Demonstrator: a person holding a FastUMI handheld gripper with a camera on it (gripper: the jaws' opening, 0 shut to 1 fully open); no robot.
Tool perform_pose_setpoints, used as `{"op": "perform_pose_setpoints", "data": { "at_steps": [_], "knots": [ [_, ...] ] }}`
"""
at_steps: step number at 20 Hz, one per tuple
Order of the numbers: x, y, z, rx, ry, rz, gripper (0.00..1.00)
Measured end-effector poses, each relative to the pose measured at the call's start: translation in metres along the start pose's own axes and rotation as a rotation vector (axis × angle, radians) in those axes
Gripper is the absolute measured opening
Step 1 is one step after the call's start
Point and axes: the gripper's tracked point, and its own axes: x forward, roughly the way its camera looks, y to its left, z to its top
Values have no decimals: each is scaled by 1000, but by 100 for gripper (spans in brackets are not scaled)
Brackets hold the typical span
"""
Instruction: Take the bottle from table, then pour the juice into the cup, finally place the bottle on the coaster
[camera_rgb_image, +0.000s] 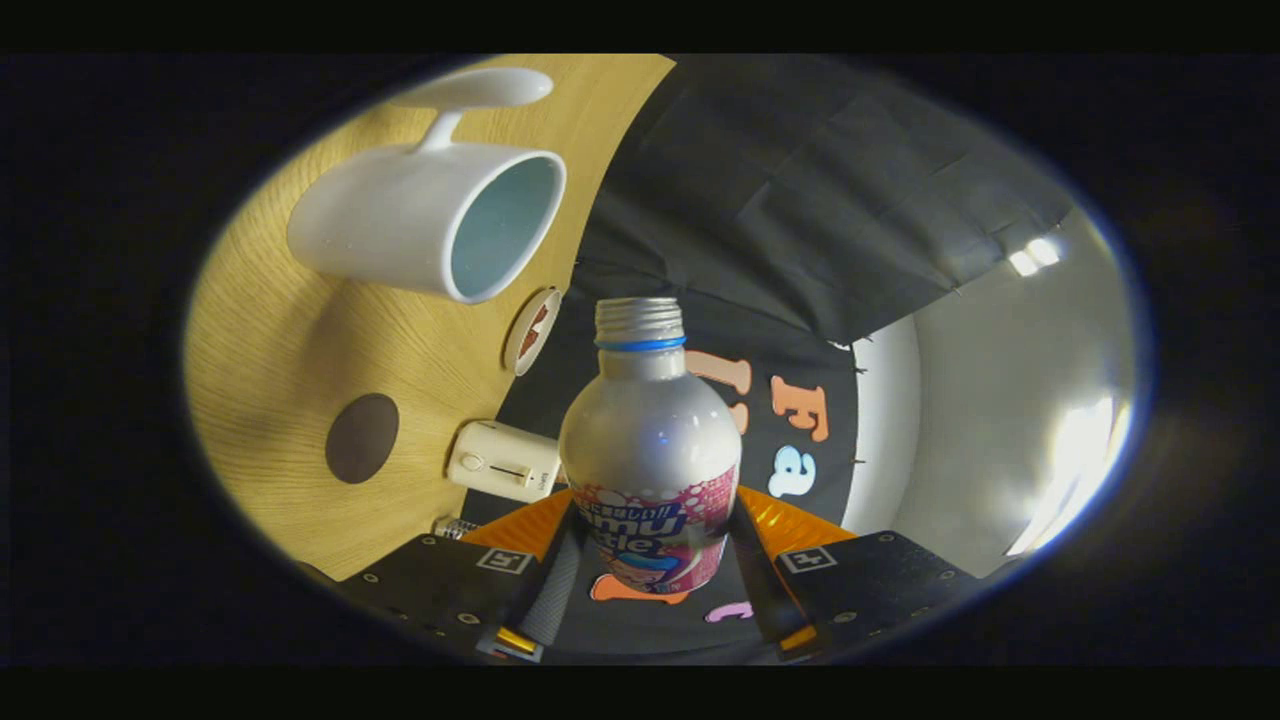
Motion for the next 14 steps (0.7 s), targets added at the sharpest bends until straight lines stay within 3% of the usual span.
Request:
{"op": "perform_pose_setpoints", "data": {
  "at_steps": [14],
  "knots": [
    [1,-9,10,-144,-68,0,74]
  ]
}}
